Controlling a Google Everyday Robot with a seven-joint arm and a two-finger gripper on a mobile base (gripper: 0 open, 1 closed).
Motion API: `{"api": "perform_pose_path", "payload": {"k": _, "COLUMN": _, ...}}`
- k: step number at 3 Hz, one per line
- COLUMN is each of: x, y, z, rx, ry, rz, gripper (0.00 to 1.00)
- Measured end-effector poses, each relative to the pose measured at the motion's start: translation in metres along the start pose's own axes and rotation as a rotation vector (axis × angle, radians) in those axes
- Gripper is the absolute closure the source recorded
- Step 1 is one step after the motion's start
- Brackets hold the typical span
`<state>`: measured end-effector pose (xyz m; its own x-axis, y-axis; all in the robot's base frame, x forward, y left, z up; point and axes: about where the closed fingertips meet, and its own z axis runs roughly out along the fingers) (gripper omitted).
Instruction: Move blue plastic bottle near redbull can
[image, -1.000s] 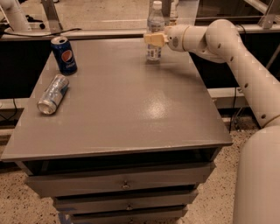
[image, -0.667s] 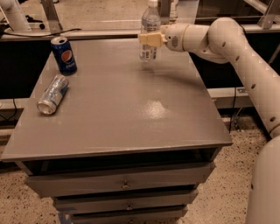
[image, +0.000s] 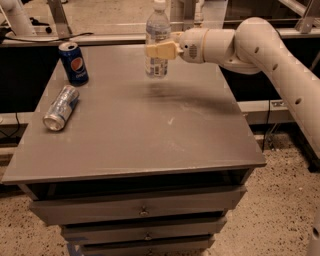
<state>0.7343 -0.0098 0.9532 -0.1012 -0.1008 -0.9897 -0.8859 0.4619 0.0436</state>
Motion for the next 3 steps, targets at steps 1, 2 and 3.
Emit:
{"api": "perform_pose_path", "payload": {"k": 1, "x": 0.002, "y": 0.002, "z": 0.009, "rx": -0.016, "ry": -0.001, "rz": 0.005, "gripper": 1.0}}
{"api": "perform_pose_path", "payload": {"k": 2, "x": 0.007, "y": 0.025, "z": 0.027, "rx": -0.071, "ry": -0.015, "rz": 0.018, "gripper": 1.0}}
{"api": "perform_pose_path", "payload": {"k": 3, "x": 0.013, "y": 0.063, "z": 0.048, "rx": -0.143, "ry": -0.019, "rz": 0.023, "gripper": 1.0}}
